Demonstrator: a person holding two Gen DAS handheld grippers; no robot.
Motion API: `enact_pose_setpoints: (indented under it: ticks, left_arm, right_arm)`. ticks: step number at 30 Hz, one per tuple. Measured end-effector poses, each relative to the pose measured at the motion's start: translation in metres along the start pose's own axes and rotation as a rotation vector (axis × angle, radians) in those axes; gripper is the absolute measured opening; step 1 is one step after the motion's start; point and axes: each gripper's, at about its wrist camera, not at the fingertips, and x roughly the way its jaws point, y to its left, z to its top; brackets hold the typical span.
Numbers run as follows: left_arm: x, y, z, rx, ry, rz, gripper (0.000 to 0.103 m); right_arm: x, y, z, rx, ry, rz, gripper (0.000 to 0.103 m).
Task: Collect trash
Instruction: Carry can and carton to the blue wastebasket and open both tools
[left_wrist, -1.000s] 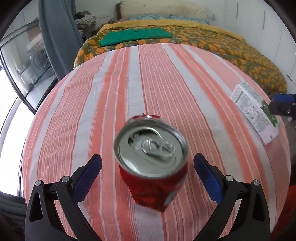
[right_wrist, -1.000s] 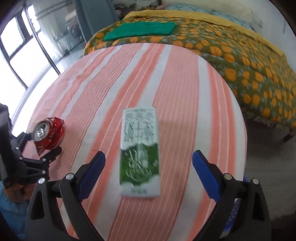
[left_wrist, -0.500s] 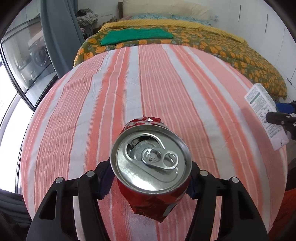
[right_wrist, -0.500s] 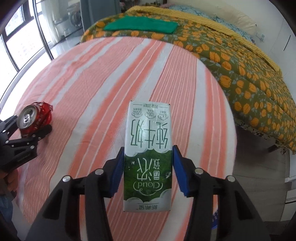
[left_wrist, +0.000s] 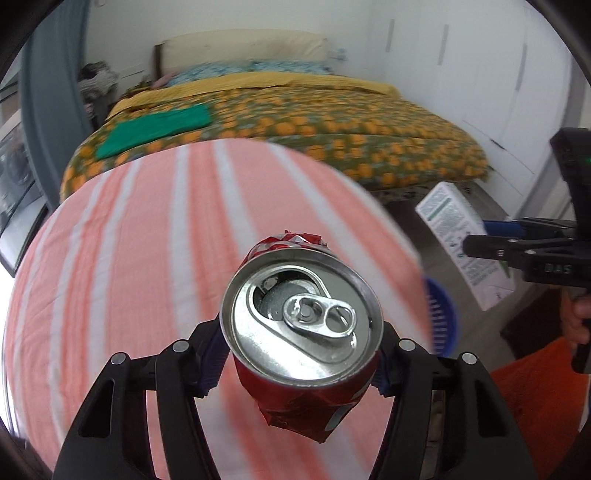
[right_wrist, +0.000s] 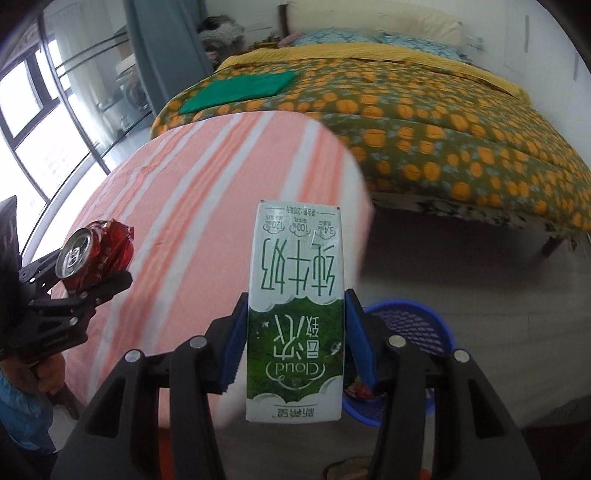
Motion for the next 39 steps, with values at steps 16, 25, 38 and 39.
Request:
enact_pose_setpoints:
  ticks: [16, 25, 38, 39]
  left_arm:
    - [0.103, -0.216, 0.0, 0.187, 0.14, -0.188, 0.061]
    - [0.223, -0.236, -0.033, 0.152, 0.282, -0.13, 0.061]
    - [0.302, -0.225, -0.052, 0.13, 0.311, -0.036, 0.084]
    - [0.296, -0.224, -0.052, 0.125, 0.292, -0.022, 0.088]
  right_arm:
    - [0.036, -0.18, -0.075, 0.258, 0.05, -0.095, 0.049]
    - [0.127, -0.239, -0.109, 0.35, 0.138, -0.027, 0.049]
    - [0.174, -0.283, -0.134, 0.499, 0.156, 0.028, 0.086]
    - [0.171, -0.285, -0.132, 0.499, 0.147, 0.015, 0.088]
